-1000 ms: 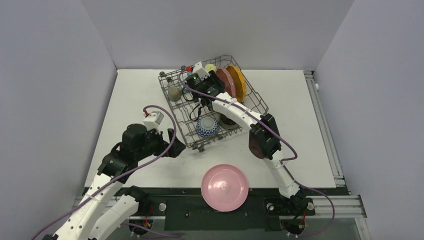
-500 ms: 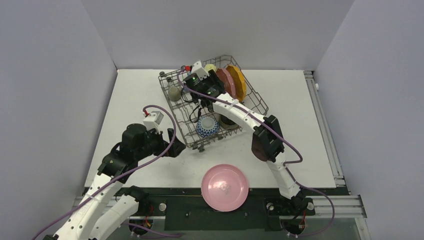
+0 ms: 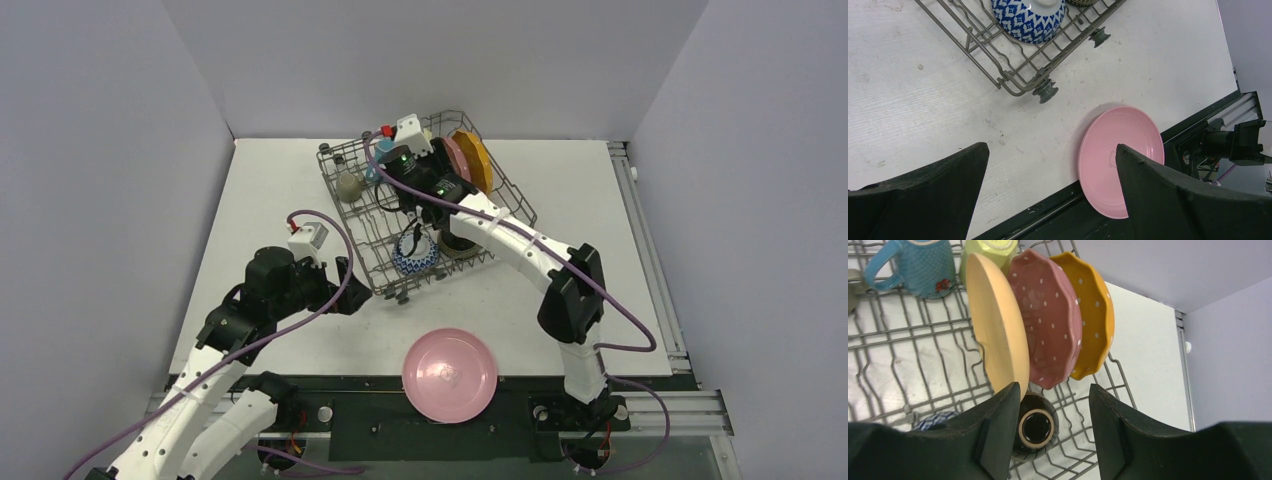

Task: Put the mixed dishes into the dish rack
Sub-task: Insert the plate into the dish rack, then pick up the plate from the corner of the board.

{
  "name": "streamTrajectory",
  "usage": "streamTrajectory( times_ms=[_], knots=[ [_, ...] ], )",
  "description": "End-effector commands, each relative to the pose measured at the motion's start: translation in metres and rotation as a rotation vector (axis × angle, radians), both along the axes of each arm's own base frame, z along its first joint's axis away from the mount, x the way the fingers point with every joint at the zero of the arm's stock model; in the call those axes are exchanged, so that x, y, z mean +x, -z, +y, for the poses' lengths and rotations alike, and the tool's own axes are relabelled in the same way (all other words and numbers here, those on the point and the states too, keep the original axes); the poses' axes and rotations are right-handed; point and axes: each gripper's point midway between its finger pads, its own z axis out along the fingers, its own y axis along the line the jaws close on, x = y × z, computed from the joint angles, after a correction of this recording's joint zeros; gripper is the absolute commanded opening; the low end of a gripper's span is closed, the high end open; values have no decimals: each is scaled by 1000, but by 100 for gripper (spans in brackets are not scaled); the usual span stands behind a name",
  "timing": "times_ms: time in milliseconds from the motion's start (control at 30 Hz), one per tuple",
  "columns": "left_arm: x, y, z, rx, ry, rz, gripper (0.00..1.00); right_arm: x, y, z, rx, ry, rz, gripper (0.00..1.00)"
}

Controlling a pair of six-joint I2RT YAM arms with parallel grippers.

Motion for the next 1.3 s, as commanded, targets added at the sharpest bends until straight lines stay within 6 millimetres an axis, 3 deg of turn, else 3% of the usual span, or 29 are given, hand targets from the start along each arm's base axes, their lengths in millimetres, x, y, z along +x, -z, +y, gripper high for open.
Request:
streamTrajectory(
  times_ms=[0,300,500,600,633,667,700,733,767,833,1100,1267],
  knots=[
    [8,-9,-2,-9,6,-48,96,-29,-39,-1,133,-40,-42,49],
    [7,-2,-5,15,8,-25,96,-90,-49,-11,200,-125,-33,49],
    [1,3,-7,68,-19,-30,96,-135,-41,-20,298,-210,12,49],
    [-7,7,-13,99,-3,-19,96,-156,-31,-31,360,-231,38,50],
    [-7,7,-13,111,-18,-17,96,-161,-20,-35,372,-223,56,50],
    [-9,9,-13,127,-15,-14,96,-168,-24,-38,408,-240,55,50],
    [-10,10,-15,129,-20,-6,96,-173,-12,-42,413,-237,79,50],
    [-14,12,-16,138,-16,3,96,-181,-16,-44,447,-256,83,51],
    [-17,15,-19,132,-15,26,96,-186,-4,-48,448,-252,105,51],
    [-24,22,-30,107,12,71,96,-198,-2,-60,489,-255,108,52],
    [-51,53,-61,94,60,186,96,-225,25,-102,513,-209,137,53],
    [-67,71,-76,89,94,245,96,-238,42,-109,529,-206,188,54]
  ],
)
